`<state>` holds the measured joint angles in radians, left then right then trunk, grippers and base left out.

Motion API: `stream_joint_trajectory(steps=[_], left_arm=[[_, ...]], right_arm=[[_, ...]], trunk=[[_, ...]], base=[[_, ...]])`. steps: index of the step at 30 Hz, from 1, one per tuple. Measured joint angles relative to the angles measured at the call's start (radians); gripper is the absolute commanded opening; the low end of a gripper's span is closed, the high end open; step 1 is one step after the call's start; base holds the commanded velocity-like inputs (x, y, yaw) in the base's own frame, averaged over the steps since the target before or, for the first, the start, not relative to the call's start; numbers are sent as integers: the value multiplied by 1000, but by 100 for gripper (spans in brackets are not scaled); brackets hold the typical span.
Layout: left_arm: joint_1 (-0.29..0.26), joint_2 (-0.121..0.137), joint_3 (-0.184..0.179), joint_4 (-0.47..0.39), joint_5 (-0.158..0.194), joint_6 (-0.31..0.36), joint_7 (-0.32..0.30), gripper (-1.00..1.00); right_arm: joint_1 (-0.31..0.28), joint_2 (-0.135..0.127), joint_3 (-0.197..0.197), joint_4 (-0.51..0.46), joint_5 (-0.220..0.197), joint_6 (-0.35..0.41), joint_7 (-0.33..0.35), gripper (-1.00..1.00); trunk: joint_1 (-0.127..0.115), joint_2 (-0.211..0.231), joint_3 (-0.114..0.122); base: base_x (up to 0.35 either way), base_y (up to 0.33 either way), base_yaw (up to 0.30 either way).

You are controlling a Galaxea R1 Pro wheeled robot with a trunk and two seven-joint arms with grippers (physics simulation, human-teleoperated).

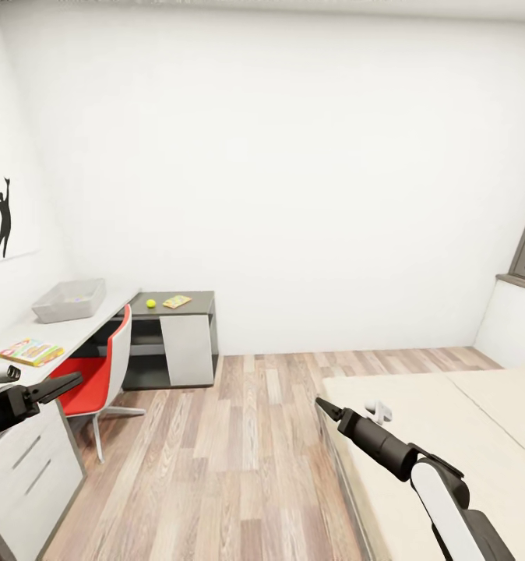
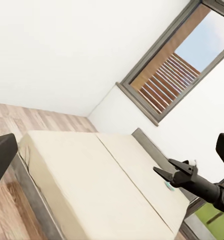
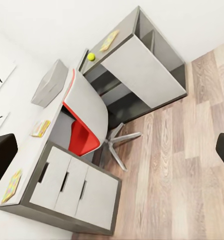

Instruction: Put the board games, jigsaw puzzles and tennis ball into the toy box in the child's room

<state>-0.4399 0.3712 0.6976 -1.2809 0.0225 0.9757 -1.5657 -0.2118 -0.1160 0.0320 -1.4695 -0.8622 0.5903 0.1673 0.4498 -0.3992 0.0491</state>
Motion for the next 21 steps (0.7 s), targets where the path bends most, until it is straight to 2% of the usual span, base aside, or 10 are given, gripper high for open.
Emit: stream_joint_trajectory(steps=[8, 21], left_arm=[[0, 0, 0, 0, 1, 0, 0, 100], [0, 0, 0, 0, 1, 0, 0, 100]], right_arm=[[-1, 0, 0, 1, 0, 0, 2, 100], [0, 0, 0, 2, 0, 0, 1, 100]], trunk=[[0, 0, 0], [0, 0, 0]], base=[[-31, -33, 164], [-50, -28, 45]])
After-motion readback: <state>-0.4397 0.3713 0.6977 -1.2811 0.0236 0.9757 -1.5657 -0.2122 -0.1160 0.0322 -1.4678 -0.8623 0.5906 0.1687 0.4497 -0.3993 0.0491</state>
